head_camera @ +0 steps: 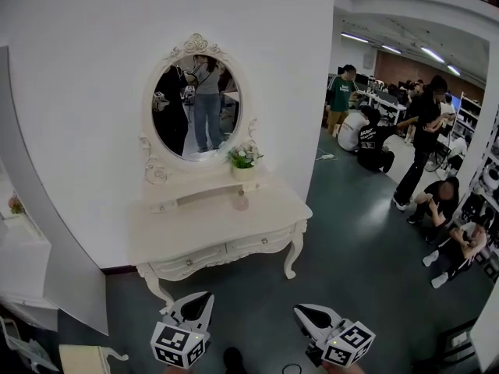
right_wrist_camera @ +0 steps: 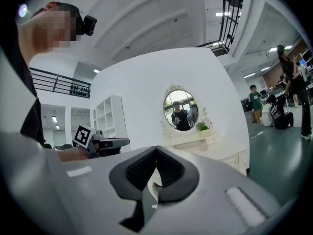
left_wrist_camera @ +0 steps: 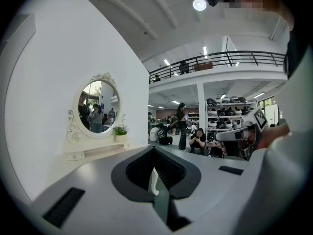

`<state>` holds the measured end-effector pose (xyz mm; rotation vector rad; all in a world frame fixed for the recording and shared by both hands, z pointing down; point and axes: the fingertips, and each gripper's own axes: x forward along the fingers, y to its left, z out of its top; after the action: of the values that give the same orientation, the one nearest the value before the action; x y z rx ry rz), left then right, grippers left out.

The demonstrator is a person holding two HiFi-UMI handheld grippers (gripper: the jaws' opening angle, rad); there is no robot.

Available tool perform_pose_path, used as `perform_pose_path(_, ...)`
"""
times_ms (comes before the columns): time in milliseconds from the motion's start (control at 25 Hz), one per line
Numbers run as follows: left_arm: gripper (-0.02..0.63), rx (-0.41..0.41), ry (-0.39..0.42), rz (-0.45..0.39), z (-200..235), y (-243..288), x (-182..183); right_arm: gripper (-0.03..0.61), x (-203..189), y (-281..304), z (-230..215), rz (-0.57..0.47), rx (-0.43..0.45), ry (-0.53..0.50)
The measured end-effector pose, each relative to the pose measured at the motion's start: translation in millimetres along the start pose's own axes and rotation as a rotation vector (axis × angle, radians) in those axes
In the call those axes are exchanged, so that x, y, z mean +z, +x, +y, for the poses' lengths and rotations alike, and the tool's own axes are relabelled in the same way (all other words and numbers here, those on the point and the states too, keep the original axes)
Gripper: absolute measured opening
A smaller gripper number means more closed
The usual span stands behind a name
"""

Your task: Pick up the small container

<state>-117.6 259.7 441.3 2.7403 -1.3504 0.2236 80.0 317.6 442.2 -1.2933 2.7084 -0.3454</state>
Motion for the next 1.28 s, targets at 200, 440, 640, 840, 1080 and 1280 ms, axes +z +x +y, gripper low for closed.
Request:
perform_pose_path(200, 0.006, -0.009, 0.004, 0.000, 30.9, 35.3, 3.9, 0.011, 1.7, 38.2, -26.2, 0.025, -0.015, -0.006)
perform_pose_path(440, 0.006, -0.004, -0.009, 0.011, 76.9, 76.2, 10.3, 0.011, 10.0, 96.1, -53.0, 0.043, -0.005, 0.008)
perform_pose_path(640, 0.006, -0.014, -0.017, 0.025, 107.4, 102.2, 12.7, 0.011, 11.4, 135.8, -71.2, 0.063, -0.006, 0.018)
perform_pose_path(840, 0.006, -0.019, -0.026, 0.023, 142.6, 119.4, 16.3, 0.011, 16.7, 172.6, -82.1, 0.073, -0.021, 0.023)
perform_pose_path(1080, 0.006, -0.046, -0.034, 0.017, 168.4, 133.4, 19.7, 0.011, 29.9, 204.4, -85.8, 0.056, -0.038, 0.020)
perform_pose_path(1280, 0.006, -0.047, -0.039, 0.022, 187.9, 145.0, 19.4, 0.011, 29.2, 223.2, -95.5, 0.060, -0.043, 0.030)
